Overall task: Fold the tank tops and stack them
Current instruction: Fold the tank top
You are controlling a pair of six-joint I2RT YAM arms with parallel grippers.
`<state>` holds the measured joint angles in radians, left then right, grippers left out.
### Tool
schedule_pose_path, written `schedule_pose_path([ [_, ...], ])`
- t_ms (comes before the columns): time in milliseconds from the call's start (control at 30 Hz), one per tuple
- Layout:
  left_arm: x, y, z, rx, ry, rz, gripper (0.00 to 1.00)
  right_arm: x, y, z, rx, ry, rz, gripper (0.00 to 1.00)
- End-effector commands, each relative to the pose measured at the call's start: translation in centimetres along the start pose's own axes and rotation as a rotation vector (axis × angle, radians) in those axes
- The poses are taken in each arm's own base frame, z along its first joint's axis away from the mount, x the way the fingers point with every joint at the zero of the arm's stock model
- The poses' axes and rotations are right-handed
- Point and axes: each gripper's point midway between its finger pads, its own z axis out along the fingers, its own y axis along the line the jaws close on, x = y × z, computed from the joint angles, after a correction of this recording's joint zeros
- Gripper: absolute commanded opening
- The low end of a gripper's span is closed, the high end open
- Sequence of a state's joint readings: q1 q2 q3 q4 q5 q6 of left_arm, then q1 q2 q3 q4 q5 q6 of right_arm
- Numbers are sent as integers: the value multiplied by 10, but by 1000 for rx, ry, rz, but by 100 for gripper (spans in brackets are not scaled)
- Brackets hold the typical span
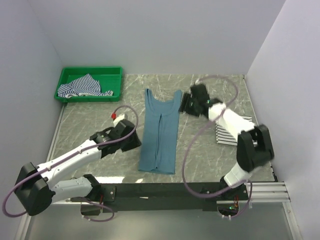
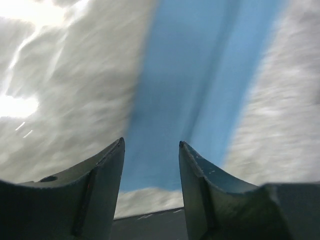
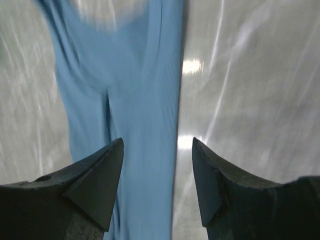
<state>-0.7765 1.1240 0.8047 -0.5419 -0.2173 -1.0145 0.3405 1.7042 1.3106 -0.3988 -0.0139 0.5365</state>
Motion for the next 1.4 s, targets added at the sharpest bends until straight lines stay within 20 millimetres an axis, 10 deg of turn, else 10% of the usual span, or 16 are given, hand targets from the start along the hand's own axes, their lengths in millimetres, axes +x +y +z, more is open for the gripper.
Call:
schedule_pose_path([
  [0,34,37,-2,-79,112,-35,53,62,19,-36,-85,22,3,63],
  [267,87,53,6,18,263,-74,52,199,0,-88,-155,214,48,58],
  [467,87,47,7,65,268,-21,55,255,-2,-107,-188,328,30,57],
  [933,108,67,28,11,325,43,51,318,-2,-110,-159,465,-22,57],
  [1367,135,87,26,-83,415,73,41,336,-16,-106,-102,503,-43,50],
])
